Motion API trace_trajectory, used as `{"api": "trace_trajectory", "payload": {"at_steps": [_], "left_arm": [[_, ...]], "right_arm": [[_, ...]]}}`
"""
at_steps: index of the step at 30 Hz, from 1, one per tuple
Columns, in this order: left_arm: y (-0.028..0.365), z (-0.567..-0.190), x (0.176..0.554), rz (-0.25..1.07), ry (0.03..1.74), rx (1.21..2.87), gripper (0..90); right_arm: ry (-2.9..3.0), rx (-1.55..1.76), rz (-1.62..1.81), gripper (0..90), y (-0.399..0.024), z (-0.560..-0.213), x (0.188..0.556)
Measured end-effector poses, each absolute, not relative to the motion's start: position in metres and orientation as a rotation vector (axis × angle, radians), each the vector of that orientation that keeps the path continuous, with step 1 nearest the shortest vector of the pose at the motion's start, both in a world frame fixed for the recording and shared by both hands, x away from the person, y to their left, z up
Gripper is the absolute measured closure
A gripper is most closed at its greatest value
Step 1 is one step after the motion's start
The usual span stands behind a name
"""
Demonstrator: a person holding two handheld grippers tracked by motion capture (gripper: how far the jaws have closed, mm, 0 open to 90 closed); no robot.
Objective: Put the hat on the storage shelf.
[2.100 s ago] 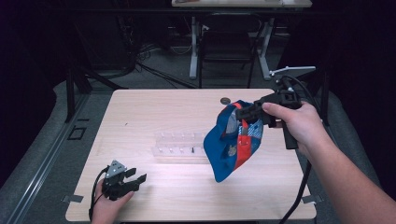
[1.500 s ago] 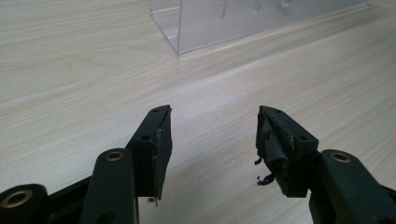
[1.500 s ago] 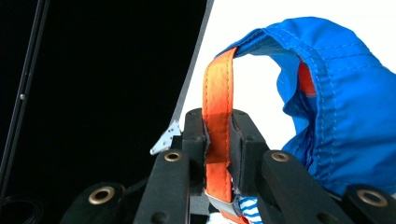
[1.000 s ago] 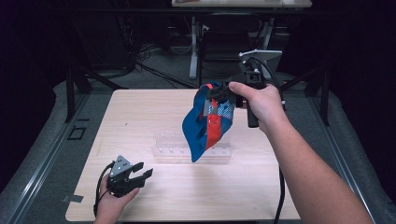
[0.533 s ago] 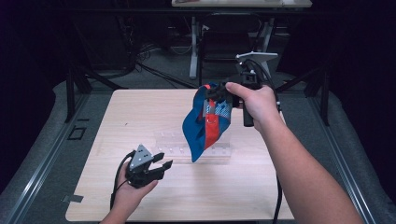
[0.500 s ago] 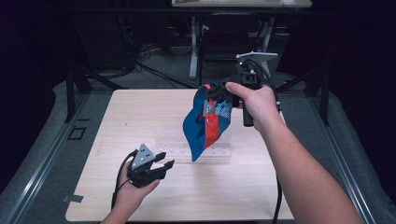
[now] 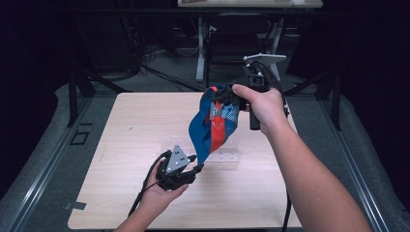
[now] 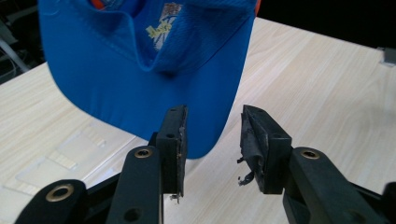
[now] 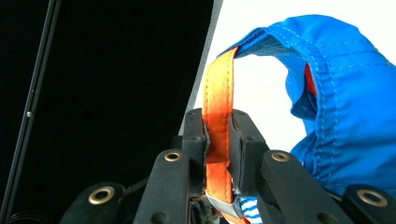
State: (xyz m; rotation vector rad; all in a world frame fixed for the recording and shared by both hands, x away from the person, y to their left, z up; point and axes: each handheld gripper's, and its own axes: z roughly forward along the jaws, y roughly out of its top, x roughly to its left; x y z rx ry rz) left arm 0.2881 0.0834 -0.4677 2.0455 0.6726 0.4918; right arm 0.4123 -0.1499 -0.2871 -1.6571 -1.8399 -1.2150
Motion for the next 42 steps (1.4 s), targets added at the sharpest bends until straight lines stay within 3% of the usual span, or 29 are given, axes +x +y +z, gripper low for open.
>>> {"api": "trace_trajectory", "payload": {"at_steps": [5, 10, 16, 42], "left_arm": [[0.069, -0.467, 0.291, 0.518, 0.665, 2.082, 63.9], [0.069, -0.468, 0.295, 0.552, 0.686, 2.118, 80.0], [0.081, -0.468, 0.302, 0.576, 0.703, 2.117, 87.8], [0.103, -0.487, 0.316, 0.519, 0.737, 2.034, 88.6]], "right_arm": [[-1.842, -1.653, -1.217, 78.1, -0.148, -0.287, 0.412], [-1.842, -1.648, -1.216, 78.1, -0.149, -0.286, 0.411], [-1.844, -1.647, -1.22, 78.0, -0.149, -0.286, 0.411], [-1.837, -1.64, -1.197, 78.1, -0.132, -0.309, 0.421]]}}
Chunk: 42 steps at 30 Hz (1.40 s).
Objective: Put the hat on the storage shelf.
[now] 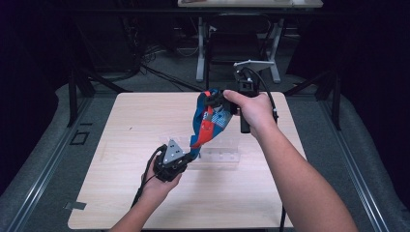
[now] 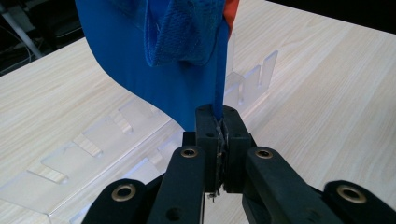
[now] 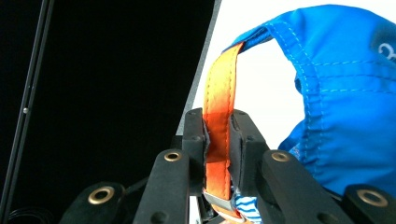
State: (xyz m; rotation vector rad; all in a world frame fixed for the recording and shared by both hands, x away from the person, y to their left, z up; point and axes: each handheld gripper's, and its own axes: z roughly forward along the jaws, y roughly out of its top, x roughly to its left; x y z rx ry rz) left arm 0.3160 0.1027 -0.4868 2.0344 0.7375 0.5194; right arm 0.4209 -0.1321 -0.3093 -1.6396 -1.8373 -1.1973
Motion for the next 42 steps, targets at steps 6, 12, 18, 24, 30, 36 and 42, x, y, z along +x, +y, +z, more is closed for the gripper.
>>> {"api": "trace_trajectory", "payload": {"at_steps": [6, 12, 18, 24, 30, 36, 42], "left_arm": [[0.107, -0.492, 0.316, 0.516, 0.725, 2.008, 88.6], [0.108, -0.489, 0.318, 0.509, 0.714, 1.992, 88.7], [0.107, -0.493, 0.322, 0.491, 0.722, 2.009, 88.6], [0.107, -0.505, 0.323, 0.493, 0.744, 2.025, 88.6], [0.109, -0.51, 0.324, 0.483, 0.749, 2.023, 88.6], [0.111, -0.516, 0.325, 0.472, 0.762, 2.02, 88.6], [0.115, -0.528, 0.326, 0.448, 0.794, 2.003, 88.5]], "right_arm": [[-1.834, -1.637, -1.189, 78.1, -0.13, -0.313, 0.421], [-1.828, -1.631, -1.201, 78.1, -0.129, -0.31, 0.421], [-1.843, -1.633, -1.202, 78.1, -0.128, -0.307, 0.421], [-1.86, -1.637, -1.169, 78.0, -0.124, -0.316, 0.422], [-1.869, -1.656, -1.145, 78.0, -0.125, -0.324, 0.424], [-1.879, -1.67, -1.141, 73.3, -0.126, -0.331, 0.425], [-1.894, -1.711, -1.175, 65.7, -0.138, -0.331, 0.424]]}}
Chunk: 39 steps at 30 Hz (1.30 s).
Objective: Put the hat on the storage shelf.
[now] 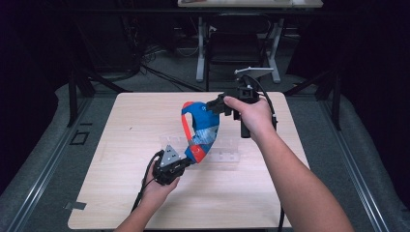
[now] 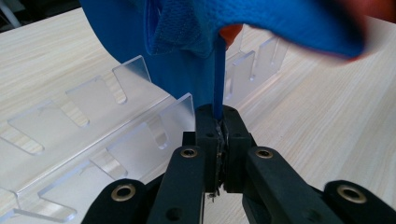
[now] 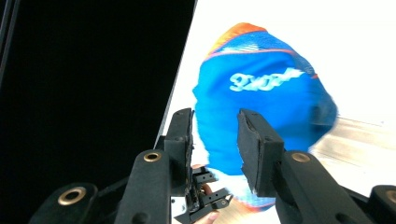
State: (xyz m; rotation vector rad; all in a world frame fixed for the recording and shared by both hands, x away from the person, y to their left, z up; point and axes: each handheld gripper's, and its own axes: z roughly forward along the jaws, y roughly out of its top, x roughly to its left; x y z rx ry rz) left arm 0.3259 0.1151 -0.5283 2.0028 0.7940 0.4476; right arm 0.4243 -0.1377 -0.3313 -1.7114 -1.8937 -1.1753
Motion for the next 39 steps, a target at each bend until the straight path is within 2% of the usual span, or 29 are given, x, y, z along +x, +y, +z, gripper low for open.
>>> {"api": "trace_trajectory", "payload": {"at_steps": [13, 31, 36, 39], "left_arm": [[0.115, -0.528, 0.326, 0.45, 0.806, 2.003, 87.6], [0.118, -0.529, 0.326, 0.46, 0.82, 2.012, 86.0], [0.121, -0.531, 0.324, 0.466, 0.825, 2.01, 82.5], [0.126, -0.531, 0.323, 0.47, 0.835, 1.995, 76.1]], "right_arm": [[-1.861, -1.739, -1.184, 65.7, -0.156, -0.332, 0.423], [-1.859, -1.739, -1.192, 65.6, -0.159, -0.331, 0.423], [-1.866, -1.739, -1.188, 65.0, -0.16, -0.331, 0.422], [-1.864, -1.74, -1.193, 64.9, -0.161, -0.331, 0.422]]}}
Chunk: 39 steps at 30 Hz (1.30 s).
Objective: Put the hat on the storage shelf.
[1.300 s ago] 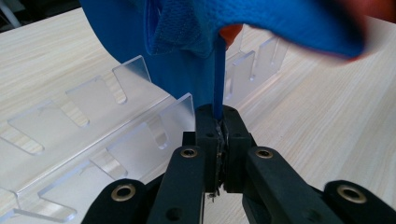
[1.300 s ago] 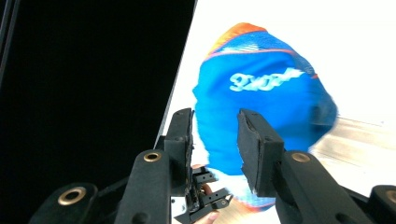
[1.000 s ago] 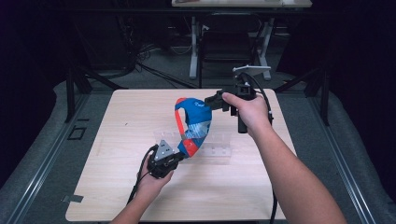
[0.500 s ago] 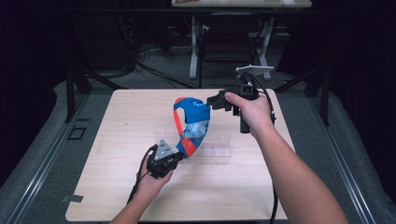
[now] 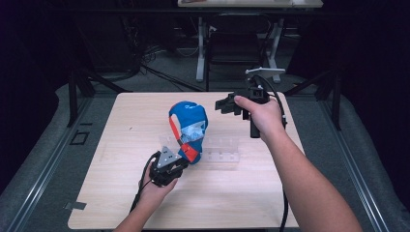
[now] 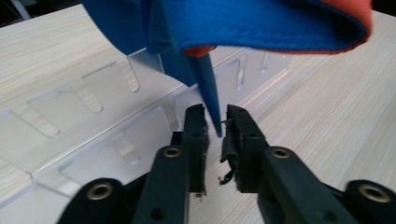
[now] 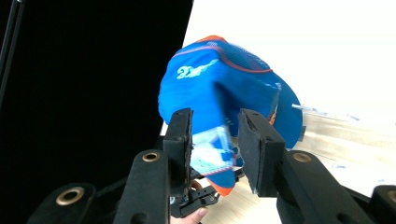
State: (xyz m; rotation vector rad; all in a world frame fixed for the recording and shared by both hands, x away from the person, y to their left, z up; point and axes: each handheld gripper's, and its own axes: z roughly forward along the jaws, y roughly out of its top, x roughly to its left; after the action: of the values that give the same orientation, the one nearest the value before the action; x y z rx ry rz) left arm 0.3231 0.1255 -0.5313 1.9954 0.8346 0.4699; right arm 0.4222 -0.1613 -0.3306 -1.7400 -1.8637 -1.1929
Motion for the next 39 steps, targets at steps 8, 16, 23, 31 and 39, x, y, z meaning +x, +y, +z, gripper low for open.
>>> {"api": "trace_trajectory", "payload": {"at_steps": [8, 16, 23, 31, 39], "left_arm": [[0.14, -0.531, 0.32, 0.455, 0.881, 1.964, 58.7], [0.155, -0.533, 0.318, 0.435, 0.928, 1.953, 49.2], [0.171, -0.535, 0.311, 0.409, 0.945, 1.956, 43.9], [0.192, -0.54, 0.302, 0.414, 0.989, 1.955, 41.8], [0.221, -0.55, 0.296, 0.412, 1.075, 1.887, 41.1]], "right_arm": [[-1.869, -1.746, -1.203, 62.0, -0.164, -0.33, 0.421], [-1.899, -1.755, -1.197, 58.5, -0.168, -0.329, 0.419], [-1.957, -1.761, -1.184, 51.5, -0.171, -0.331, 0.417], [-1.982, -1.781, -1.192, 47.0, -0.175, -0.338, 0.413], [-1.998, -1.801, -1.191, 41.9, -0.185, -0.347, 0.408]]}}
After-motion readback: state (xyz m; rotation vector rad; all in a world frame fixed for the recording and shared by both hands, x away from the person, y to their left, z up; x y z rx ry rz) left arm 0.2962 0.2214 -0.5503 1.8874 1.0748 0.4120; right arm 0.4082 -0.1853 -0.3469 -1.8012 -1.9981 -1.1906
